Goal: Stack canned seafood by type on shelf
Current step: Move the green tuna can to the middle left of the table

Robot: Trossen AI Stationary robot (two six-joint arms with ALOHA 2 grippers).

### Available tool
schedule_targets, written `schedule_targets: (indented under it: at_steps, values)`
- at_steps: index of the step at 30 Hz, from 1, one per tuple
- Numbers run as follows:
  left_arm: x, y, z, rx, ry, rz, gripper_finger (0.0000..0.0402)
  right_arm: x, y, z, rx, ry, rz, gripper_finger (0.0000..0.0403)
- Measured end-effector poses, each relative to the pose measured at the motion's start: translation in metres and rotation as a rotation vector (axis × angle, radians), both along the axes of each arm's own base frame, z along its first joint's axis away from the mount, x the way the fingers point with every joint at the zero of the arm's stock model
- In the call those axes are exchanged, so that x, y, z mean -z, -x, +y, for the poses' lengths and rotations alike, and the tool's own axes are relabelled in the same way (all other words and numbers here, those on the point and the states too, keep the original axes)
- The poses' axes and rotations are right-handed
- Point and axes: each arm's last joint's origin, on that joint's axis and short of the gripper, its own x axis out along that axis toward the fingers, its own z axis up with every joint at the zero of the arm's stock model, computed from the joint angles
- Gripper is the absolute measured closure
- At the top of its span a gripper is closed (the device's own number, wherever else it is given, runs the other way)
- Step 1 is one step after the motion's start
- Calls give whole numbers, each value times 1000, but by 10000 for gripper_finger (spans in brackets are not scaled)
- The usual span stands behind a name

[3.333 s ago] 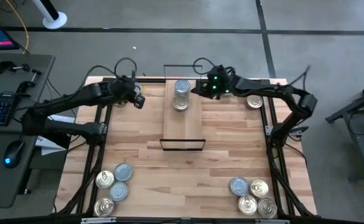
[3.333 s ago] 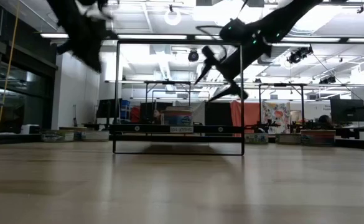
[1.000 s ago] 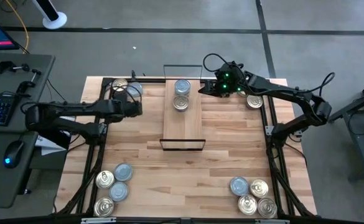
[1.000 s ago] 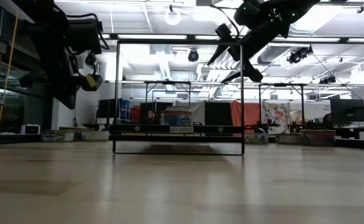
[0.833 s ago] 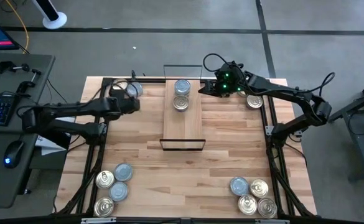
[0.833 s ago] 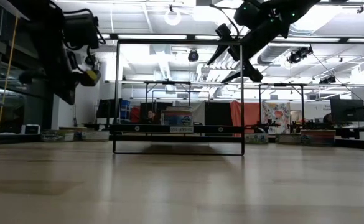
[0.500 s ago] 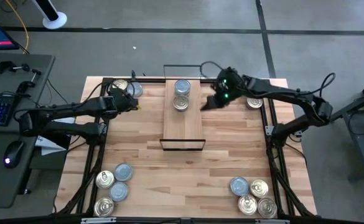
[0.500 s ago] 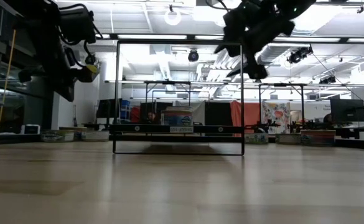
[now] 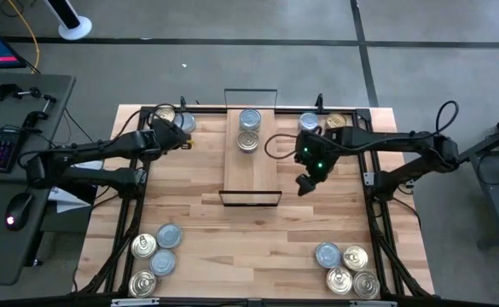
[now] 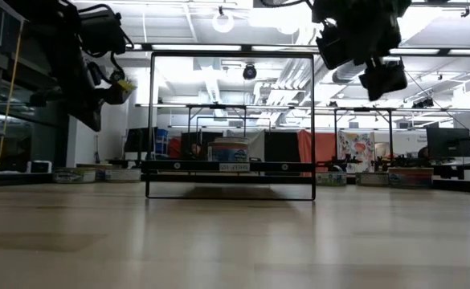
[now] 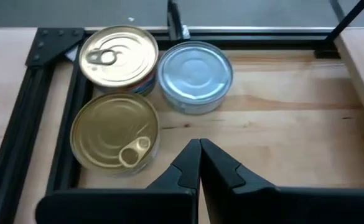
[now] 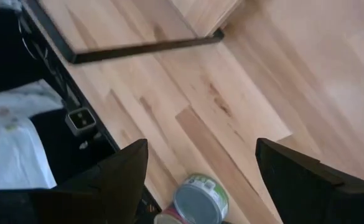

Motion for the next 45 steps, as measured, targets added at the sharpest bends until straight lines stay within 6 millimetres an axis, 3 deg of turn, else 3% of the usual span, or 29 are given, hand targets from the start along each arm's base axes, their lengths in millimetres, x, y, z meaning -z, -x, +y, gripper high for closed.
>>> schedule_targets:
  at_steps: [6,17,23,27,33,39,45]
  values:
    - [-2,-1,7,24,-5,-22,401,0,-2,10,1,21,19,114]
    - [-2,1,10,30,-3,5,401,-1,-7,10,49,33,-14,114]
    - [-2,9,12,-181,-111,5,401,-3,-12,7,142,71,-40,114]
    - [-3,12,19,-221,-128,13,401,-5,-17,6,203,70,-73,114]
    - [7,-1,38,-147,-73,4,402,-7,-19,5,216,64,-102,114]
    - [29,-20,65,-34,26,-41,402,-7,-19,5,212,63,-103,114]
    - [49,-27,89,-70,115,-4,401,-7,-19,5,209,73,-106,114]
